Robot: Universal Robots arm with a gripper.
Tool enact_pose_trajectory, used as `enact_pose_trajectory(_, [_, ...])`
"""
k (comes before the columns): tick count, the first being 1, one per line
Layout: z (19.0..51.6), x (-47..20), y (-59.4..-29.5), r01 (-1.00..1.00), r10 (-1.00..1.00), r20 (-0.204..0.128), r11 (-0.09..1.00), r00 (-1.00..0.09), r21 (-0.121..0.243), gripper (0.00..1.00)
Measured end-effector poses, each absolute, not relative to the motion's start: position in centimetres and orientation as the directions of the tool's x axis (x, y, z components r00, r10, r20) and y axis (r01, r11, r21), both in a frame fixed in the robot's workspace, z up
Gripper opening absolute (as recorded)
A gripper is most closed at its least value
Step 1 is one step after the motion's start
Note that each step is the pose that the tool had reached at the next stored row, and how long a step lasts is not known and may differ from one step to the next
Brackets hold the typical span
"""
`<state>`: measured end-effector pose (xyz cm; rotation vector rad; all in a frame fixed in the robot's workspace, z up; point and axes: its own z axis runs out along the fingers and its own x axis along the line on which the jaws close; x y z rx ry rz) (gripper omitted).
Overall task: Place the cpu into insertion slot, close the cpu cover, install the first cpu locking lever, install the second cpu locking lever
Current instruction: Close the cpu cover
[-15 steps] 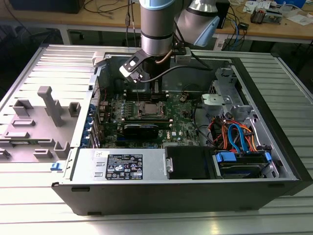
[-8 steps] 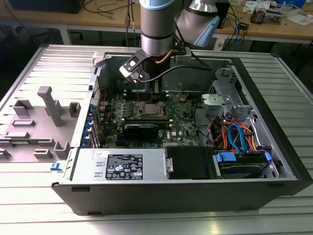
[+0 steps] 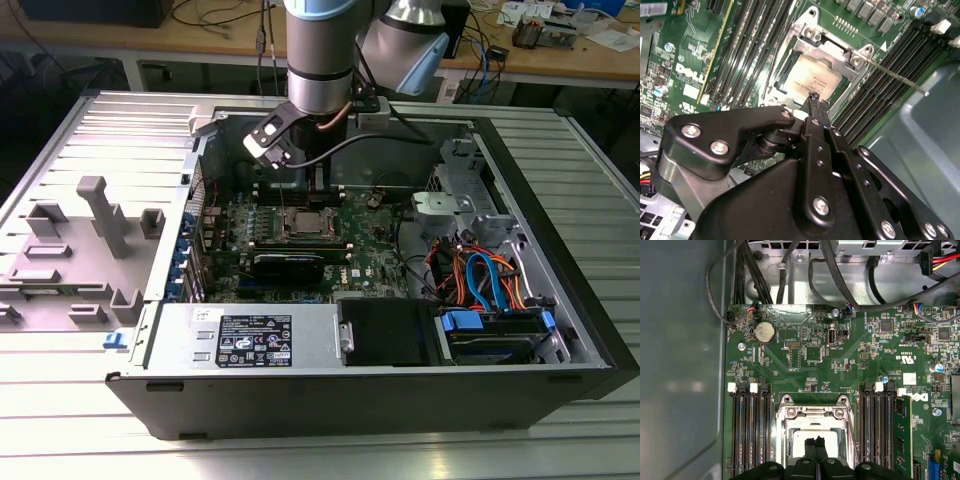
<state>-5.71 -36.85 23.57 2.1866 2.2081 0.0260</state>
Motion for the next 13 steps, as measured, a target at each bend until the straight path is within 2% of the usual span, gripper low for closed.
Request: enact_pose_trajectory(13, [22.1,-8.7,-36.8,0.999,1.0,-0.012,0.028,-0.028,0.036,0.11])
